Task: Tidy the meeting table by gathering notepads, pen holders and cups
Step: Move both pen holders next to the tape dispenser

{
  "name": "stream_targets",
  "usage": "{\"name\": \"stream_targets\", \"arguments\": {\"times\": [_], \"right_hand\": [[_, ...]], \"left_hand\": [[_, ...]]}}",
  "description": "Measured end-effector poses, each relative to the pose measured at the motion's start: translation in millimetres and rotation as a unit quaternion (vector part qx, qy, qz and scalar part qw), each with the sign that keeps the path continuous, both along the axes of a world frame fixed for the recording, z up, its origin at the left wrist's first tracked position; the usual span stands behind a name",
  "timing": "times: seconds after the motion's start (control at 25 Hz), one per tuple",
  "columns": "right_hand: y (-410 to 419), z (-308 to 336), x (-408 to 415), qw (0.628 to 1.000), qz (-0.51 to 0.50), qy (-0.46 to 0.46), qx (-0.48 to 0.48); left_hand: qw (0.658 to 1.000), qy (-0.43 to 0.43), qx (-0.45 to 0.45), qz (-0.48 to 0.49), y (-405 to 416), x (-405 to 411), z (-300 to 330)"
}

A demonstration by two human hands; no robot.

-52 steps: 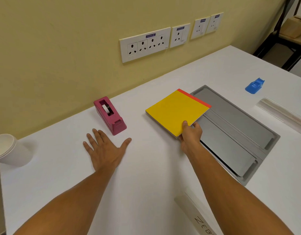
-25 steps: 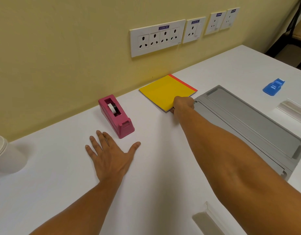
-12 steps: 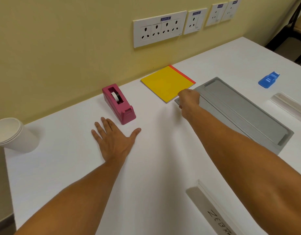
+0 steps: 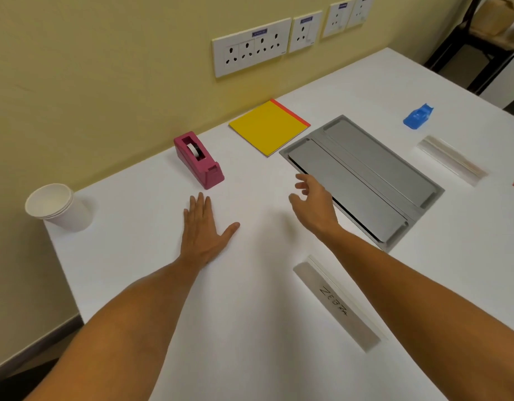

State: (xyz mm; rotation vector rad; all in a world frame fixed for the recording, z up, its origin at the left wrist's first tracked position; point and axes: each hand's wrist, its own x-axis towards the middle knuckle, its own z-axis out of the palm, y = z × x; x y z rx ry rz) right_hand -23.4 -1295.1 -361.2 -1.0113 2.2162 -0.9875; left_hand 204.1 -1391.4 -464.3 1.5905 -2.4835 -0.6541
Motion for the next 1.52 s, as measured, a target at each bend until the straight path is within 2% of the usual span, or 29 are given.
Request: {"name": "stream_targets", "arguments": {"times": [0.16, 0.44, 0.76, 1.0, 1.24, 1.52], "right_hand": [[66, 23, -2, 0.995, 0.039, 0.088, 0.040], [182, 47, 29, 0.987, 0.038, 0.127, 0.086], [282, 57, 58, 0.985, -0.030, 0.144, 0.085], [368, 62, 41, 0.975, -0.072, 0.176, 0.117], [480, 71, 11, 0.962, -0.138, 0.189, 0.140], [592, 49, -4, 0.939, -0.263, 0.161, 0.152]], "left_hand": [[0.998, -0.016, -0.006, -0.064, 55, -5, 27], [0.985, -0.016, -0.055, -0.163, 130, -21, 71], [0.957, 0.030, -0.087, -0.276, 198, -54, 98], [0.946, 0.027, -0.103, -0.305, 276, -72, 107], [0.925, 0.026, -0.069, -0.374, 383, -120, 106], [0.880, 0.034, -0.011, -0.474, 497, -190, 107]]}}
